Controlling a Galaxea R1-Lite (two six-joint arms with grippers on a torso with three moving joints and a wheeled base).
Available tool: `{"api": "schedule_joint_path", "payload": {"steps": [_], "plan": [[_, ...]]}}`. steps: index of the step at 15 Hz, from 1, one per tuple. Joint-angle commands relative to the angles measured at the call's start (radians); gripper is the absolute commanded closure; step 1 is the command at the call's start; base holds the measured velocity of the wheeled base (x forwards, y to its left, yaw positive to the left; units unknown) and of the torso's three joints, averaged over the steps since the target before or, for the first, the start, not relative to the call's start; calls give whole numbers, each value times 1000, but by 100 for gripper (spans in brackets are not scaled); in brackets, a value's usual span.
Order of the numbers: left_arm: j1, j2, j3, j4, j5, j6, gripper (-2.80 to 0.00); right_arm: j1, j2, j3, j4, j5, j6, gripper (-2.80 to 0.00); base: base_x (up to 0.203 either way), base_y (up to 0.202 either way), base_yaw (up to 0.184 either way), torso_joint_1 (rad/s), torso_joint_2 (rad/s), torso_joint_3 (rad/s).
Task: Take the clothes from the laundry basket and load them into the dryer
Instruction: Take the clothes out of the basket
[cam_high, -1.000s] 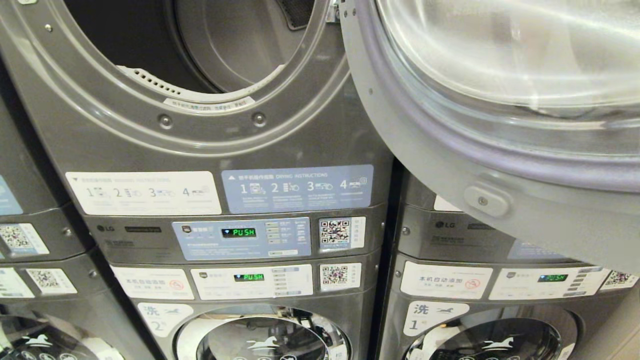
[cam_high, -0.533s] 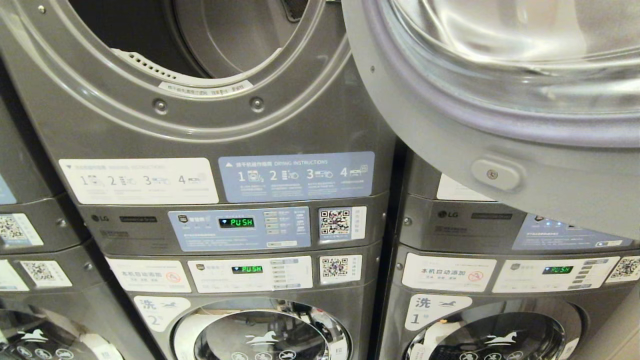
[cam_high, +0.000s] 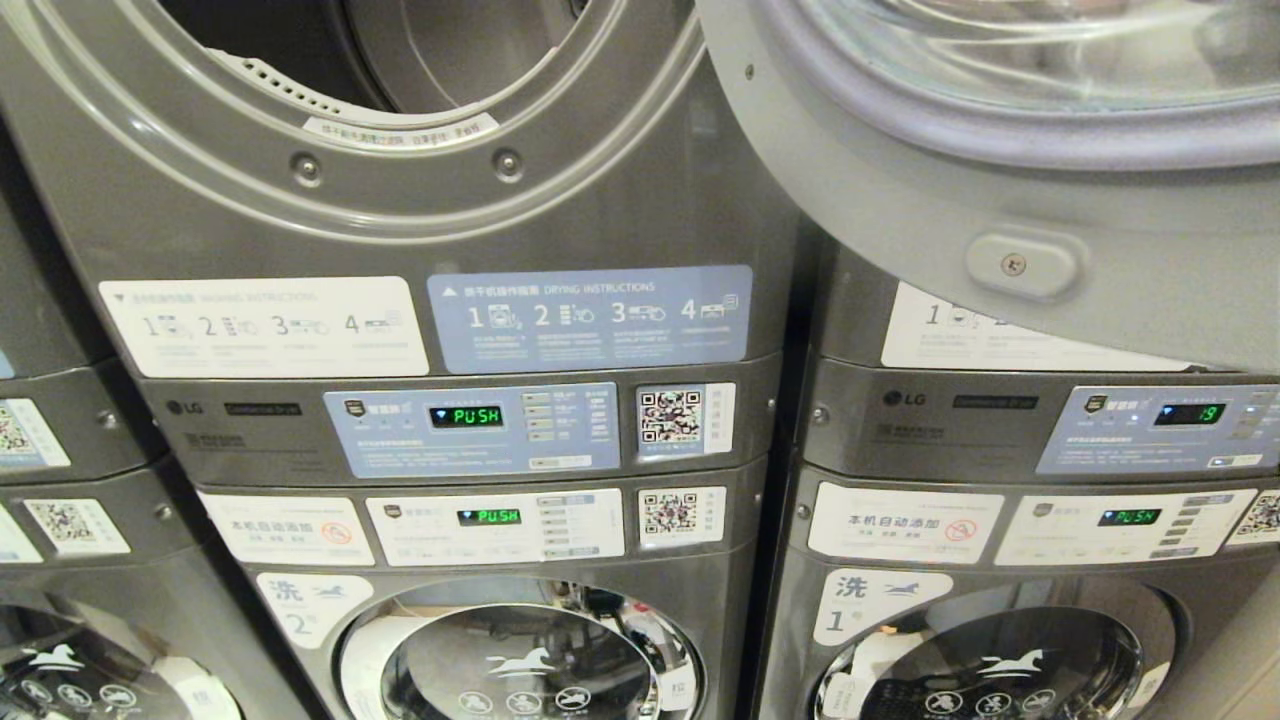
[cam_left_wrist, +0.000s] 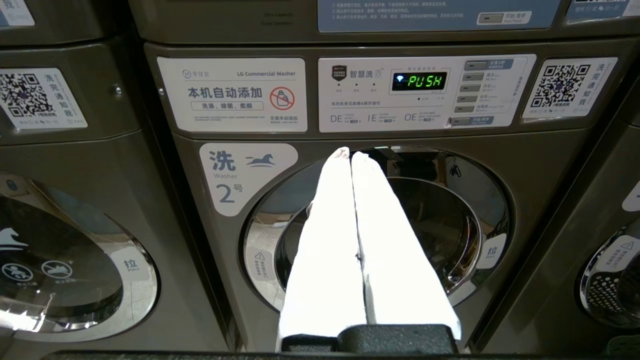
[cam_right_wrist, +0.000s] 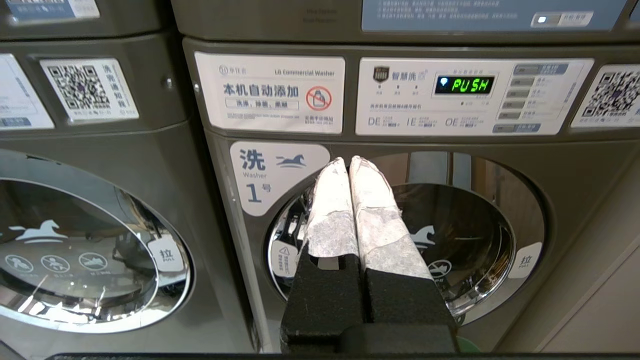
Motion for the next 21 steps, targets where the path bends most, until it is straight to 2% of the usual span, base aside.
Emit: {"api": "schedule_joint_path", "payload": {"steps": [1,10,21], "plan": [[1,0,0,0,0,0,0,0,1,0,0,0,0,0,0,0,0,-147,328,170],[1,0,0,0,0,0,0,0,0,0,0,0,0,0,0,0,0,-159,357,198],[1,0,0,0,0,0,0,0,1,0,0,0,0,0,0,0,0,-222,534,307]]}}
